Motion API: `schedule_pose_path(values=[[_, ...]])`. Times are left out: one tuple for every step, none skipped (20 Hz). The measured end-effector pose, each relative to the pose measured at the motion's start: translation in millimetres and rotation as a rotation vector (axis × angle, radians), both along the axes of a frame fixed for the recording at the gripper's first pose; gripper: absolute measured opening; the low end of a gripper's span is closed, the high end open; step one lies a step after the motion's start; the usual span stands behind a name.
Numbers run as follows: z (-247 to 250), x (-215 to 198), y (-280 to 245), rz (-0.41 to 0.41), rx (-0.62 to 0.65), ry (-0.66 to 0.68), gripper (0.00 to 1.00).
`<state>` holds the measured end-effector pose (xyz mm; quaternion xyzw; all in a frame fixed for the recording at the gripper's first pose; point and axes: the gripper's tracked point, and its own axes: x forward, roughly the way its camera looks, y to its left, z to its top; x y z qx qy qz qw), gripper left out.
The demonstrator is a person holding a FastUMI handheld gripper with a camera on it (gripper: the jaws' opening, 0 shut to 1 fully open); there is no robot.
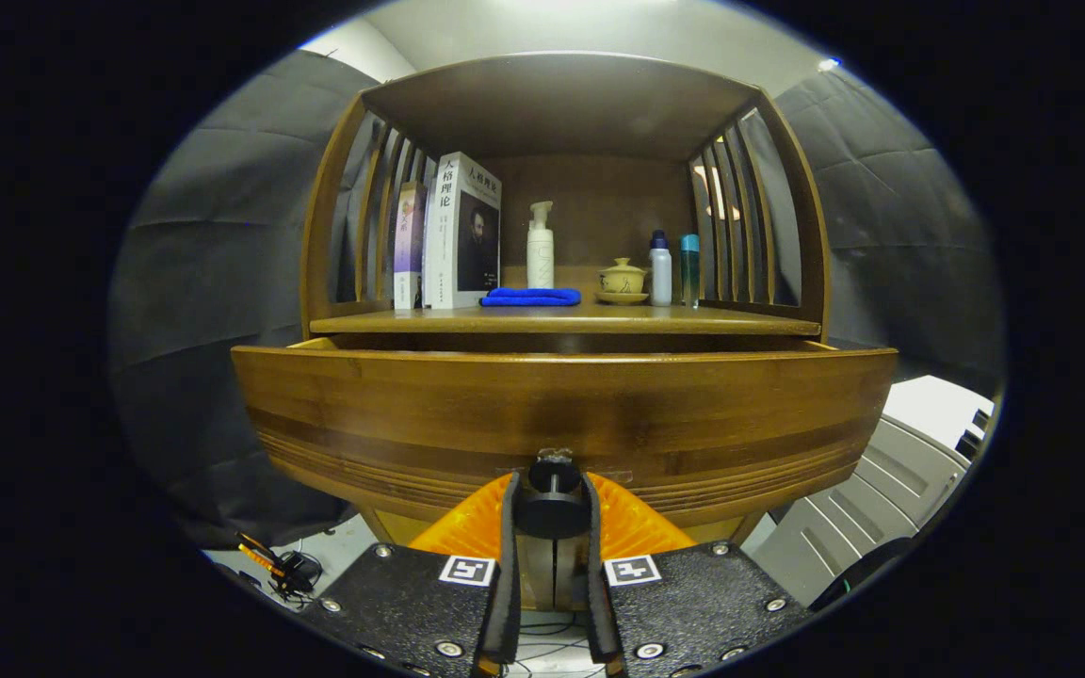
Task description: Pull open the drawer, take out the items inside it, and place them on the countertop above the cabinet.
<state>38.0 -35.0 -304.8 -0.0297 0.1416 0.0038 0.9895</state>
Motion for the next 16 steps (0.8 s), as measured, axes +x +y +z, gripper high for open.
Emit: schedule_pose_path(values=[[0, -7, 0, 0.002, -0.006, -0.005, 0.29], [0, -12, 0, 0.004, -0.01, 0.001, 0.29], [1, -17, 0, 0.004, -0.005, 0.001, 0.29], [2, -22, 0, 0.006, 0.006, 0.003, 0.29], [1, -25, 1, 0.003, 0.016, 0.008, 0.29], [2, -29, 1, 0.0, 0.015, 0.011, 0.29], [2, -34, 1, 0.001, 0.006, 0.018, 0.29], [3, -38, 2, 0.002, 0.003, 0.019, 0.29], [2, -44, 2, 0.001, 0.002, 0.024, 0.28], [3, -50, 3, 0.006, -0.002, 0.025, 0.28], [3, -57, 5, 0.014, -0.008, 0.025, 0.28], [5, -62, 5, 0.017, -0.007, 0.023, 0.28], [3, -66, 6, 0.02, 0.0, 0.025, 0.29], [3, -68, 8, 0.02, 0.003, 0.027, 0.28], [4, -71, 9, 0.021, -0.004, 0.033, 0.28], [4, -75, 10, 0.023, -0.014, 0.039, 0.29]])
